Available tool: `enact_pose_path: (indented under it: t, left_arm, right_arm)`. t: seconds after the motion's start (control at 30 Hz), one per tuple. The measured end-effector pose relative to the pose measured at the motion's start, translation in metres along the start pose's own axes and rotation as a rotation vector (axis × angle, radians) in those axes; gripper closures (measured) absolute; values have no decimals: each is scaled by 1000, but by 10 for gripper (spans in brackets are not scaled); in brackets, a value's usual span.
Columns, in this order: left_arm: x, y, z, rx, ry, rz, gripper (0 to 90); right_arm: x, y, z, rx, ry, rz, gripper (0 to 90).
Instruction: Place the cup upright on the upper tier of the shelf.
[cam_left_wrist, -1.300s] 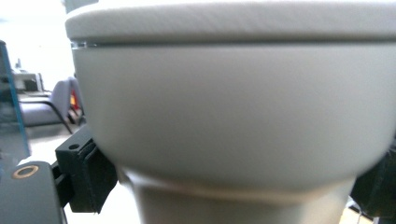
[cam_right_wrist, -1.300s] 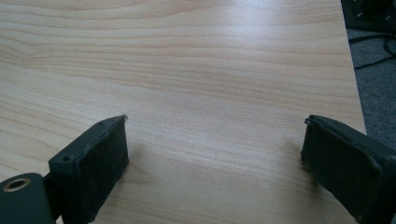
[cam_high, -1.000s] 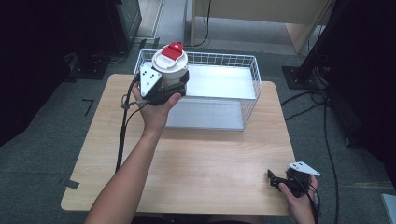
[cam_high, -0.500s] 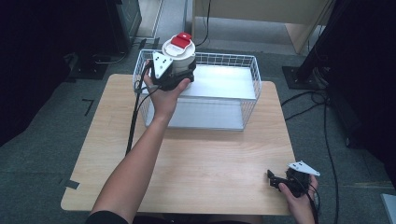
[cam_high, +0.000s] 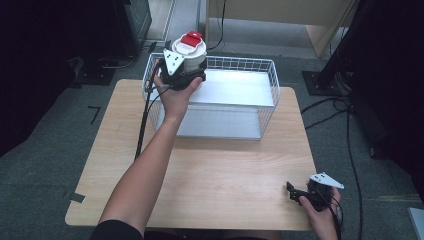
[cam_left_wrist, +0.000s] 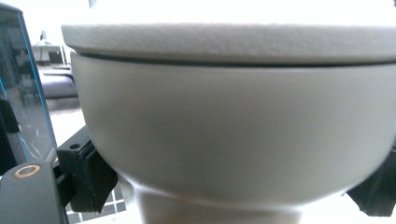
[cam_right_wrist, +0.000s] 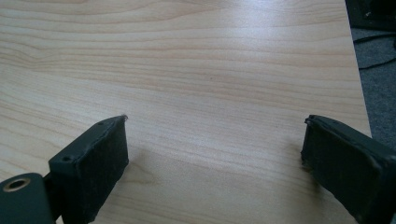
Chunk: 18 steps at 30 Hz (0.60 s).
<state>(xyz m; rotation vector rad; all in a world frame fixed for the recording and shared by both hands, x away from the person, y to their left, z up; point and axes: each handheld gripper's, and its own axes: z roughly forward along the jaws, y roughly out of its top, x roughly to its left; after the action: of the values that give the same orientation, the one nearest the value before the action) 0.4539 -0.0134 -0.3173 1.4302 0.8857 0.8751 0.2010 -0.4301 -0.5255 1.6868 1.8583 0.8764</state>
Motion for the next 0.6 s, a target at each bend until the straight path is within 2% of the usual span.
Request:
enact_pose_path:
  t: [0.6]
  left_arm:
    - [5, -4, -11, 37, -29, -14, 87]
  right_arm:
    - [-1, 0, 0, -3, 5, 0, 71]
